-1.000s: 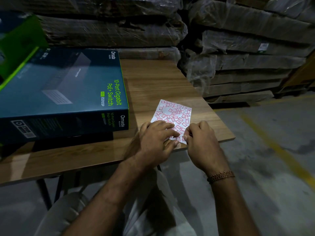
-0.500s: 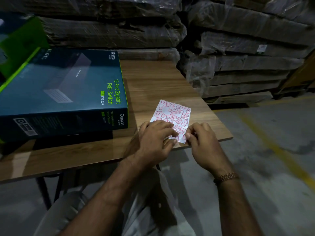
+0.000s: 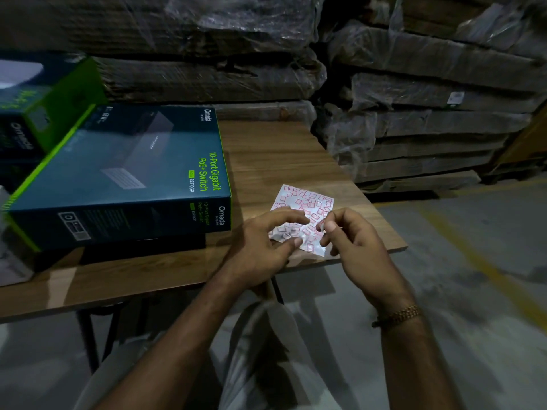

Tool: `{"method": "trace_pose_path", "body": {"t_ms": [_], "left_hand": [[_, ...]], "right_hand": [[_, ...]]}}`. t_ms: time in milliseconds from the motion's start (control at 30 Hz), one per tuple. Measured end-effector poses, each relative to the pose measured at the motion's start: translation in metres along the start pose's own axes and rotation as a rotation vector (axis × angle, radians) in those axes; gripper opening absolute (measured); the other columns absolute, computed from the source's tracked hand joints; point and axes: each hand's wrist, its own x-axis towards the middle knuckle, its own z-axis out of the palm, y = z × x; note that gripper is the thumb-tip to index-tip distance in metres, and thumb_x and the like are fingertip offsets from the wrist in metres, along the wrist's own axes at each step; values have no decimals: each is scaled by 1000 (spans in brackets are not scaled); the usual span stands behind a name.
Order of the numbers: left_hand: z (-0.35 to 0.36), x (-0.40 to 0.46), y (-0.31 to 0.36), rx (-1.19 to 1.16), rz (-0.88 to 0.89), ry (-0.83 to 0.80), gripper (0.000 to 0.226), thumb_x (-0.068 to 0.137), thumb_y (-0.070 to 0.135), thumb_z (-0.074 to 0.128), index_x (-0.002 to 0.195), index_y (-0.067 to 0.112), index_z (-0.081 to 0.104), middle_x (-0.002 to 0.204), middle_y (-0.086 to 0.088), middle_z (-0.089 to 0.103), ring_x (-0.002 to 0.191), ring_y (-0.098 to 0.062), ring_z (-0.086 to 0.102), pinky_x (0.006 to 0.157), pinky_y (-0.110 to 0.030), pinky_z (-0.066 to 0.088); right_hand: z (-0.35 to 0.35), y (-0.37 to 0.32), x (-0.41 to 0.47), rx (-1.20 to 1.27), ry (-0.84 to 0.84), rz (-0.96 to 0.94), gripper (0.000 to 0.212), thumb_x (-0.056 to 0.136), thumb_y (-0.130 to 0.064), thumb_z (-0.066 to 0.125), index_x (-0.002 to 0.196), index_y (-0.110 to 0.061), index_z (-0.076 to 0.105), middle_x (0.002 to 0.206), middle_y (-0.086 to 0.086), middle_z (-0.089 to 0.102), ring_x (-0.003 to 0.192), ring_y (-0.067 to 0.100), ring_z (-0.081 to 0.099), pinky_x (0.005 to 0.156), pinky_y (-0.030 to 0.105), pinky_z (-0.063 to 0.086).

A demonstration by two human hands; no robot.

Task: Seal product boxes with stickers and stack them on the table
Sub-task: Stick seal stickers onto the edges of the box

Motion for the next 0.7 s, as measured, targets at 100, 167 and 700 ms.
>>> {"method": "trace_pose_path", "body": {"t_ms": [100, 167, 700], "left_hand": [[-9, -7, 16, -50, -53, 65, 31, 96, 8, 76, 119, 27, 78, 125, 17, 75, 130, 0, 62, 111, -32, 49], [-13, -12, 28, -56, -57, 131, 27, 98, 7, 72, 117, 26, 79, 118, 18, 77, 121, -4, 68, 109, -33, 51], [-117, -93, 70, 391, 175, 755, 22, 94, -9, 67, 106, 8, 73, 107, 0, 71, 104, -16, 69, 93, -36, 56]], "right_hand": [[9, -12, 0, 20, 0, -38, 12, 109, -15, 54, 103, -13, 65, 101, 8, 71, 82, 11, 62, 71, 31, 49], [17, -18, -1, 35, 1, -66, 12, 109, -15, 55, 101, -14, 63, 102, 8, 71, 81, 10, 63, 70, 29, 49], [93, -70, -20, 105, -46, -355, 16, 108, -13, 57, 95, -21, 60, 99, -10, 70, 88, 0, 63, 78, 22, 49]]}}
